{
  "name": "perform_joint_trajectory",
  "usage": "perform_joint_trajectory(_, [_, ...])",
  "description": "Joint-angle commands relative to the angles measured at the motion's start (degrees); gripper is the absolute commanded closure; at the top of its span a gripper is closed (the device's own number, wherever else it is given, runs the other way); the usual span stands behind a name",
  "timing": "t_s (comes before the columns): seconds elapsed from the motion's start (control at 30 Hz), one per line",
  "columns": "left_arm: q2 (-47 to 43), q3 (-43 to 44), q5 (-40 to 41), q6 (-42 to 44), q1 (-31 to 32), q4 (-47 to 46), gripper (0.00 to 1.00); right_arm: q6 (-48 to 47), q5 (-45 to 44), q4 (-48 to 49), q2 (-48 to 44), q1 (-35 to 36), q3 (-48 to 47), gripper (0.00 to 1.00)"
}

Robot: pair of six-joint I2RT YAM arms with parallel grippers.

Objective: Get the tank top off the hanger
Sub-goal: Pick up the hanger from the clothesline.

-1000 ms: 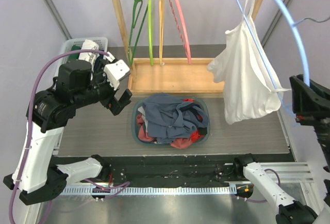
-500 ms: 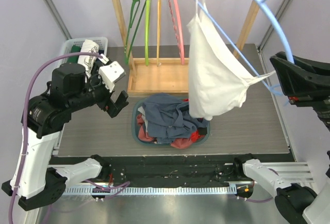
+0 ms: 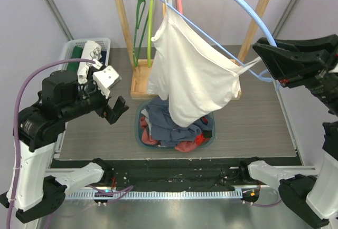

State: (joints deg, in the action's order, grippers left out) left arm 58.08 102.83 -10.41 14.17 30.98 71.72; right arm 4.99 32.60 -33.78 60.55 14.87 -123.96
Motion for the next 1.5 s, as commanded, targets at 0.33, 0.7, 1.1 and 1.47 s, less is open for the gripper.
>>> perform_joint_trajectory(0.33, [-5.00, 3.07, 1.10, -3.63, -0.40, -5.98, 0.00, 1.34, 12.22, 5.40, 7.57, -0.02, 2.12, 0.99])
perform_joint_trajectory(0.7, [-0.35, 8.00, -2.05, -4.77, -0.40, -7.83, 0.00, -8.50, 16.35, -3.13, 1.32, 0.33, 16.90, 0.99])
perform_joint_trajectory(1.1, [8.79, 23.54, -16.98, -5.73, -0.40, -7.83, 0.00, -13.61, 17.23, -7.18, -7.46, 3.23, 26.66, 0.99])
perform_joint_trajectory(1.47, [19.69, 31.12, -42.38, -8.72, -0.40, -6.33, 0.00, -22.57, 16.70, -7.96, -10.11, 4.46, 32.56, 0.99])
